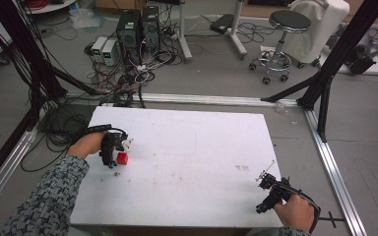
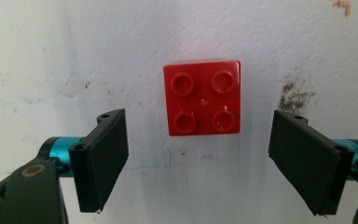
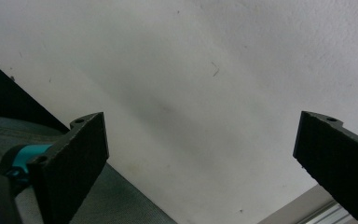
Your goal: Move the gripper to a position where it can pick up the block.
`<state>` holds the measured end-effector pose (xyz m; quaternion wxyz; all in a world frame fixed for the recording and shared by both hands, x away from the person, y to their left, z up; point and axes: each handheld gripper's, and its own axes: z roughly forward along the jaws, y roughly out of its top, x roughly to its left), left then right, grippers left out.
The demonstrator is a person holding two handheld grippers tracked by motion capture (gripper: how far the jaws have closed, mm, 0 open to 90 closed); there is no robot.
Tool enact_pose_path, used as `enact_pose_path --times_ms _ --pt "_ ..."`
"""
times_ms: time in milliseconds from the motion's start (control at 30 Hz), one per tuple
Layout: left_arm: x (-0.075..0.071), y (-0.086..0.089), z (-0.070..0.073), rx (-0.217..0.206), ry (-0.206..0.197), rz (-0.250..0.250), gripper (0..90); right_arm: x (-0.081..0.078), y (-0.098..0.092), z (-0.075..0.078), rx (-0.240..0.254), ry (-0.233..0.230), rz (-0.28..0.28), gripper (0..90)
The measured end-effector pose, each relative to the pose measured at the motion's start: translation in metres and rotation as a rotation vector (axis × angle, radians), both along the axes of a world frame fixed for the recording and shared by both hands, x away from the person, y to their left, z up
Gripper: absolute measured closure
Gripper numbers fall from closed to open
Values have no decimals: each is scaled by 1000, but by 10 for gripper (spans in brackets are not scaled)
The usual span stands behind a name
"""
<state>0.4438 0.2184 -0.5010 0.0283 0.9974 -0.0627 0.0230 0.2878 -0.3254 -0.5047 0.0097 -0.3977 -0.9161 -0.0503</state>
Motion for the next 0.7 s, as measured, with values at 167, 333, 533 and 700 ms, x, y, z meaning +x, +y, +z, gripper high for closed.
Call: enact_pose_path --times_ms 167,333,533,700 --pt "1 -6 -6 7 11 -15 203 0 -1 -1 -2 3 -1 23" --pt "1 -10 -11 8 25 -13 204 0 -1 -1 -3 0 1 24" --pt "2 -10 -12 11 28 -10 204 0 0 -2 -2 7 2 23" --pt "1 -9 -10 7 22 -9 204 0 0 -1 -3 6 2 24"
